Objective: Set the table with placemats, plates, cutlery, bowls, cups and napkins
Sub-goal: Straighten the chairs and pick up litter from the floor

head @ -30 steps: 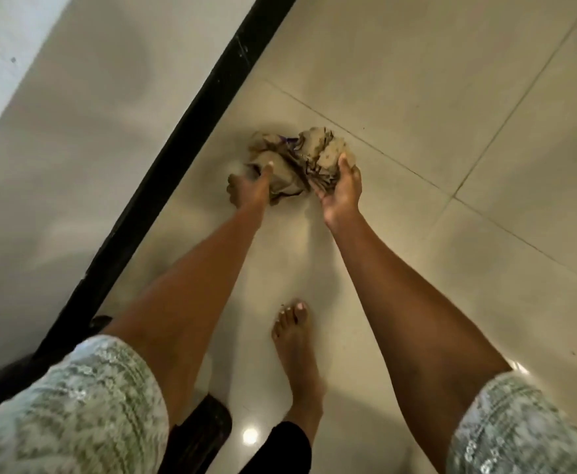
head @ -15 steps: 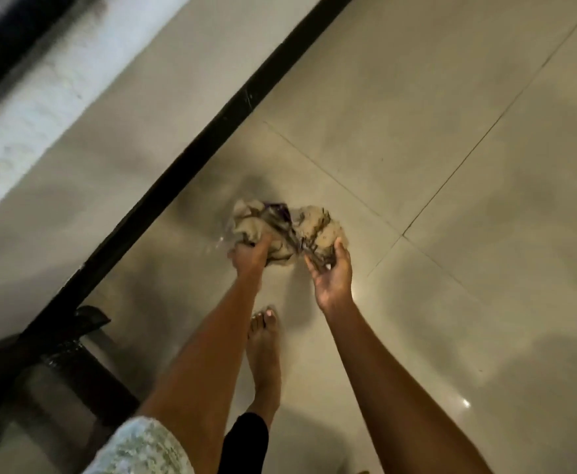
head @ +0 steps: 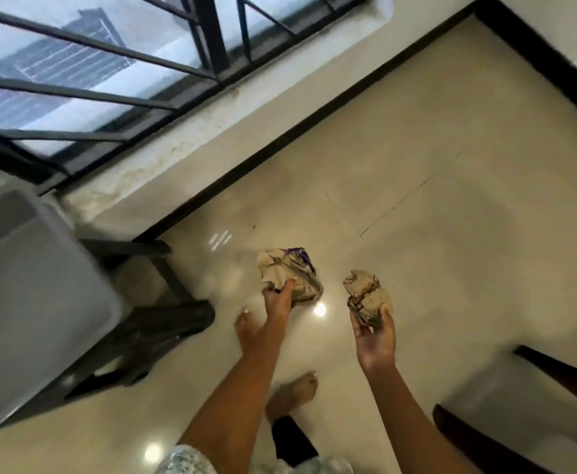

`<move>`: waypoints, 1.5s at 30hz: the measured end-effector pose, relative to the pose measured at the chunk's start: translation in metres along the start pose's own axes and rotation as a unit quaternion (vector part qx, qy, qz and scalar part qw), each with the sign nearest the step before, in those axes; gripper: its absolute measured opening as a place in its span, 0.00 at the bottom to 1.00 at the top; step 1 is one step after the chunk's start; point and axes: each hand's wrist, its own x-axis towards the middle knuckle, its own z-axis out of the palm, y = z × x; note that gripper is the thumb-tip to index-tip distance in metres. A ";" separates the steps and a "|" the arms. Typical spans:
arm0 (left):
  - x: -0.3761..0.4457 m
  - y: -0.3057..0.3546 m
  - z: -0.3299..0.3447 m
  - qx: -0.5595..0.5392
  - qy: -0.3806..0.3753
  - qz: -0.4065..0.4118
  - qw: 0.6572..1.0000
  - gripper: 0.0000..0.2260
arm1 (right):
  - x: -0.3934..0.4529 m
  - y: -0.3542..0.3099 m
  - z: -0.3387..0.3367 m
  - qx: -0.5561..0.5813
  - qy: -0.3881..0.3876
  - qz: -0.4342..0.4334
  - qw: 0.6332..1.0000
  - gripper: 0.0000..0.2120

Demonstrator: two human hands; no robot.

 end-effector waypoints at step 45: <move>-0.173 -0.263 -0.829 -0.373 0.164 0.015 0.913 0.19 | -0.549 0.622 -0.078 -0.407 -0.199 0.122 0.883 0.32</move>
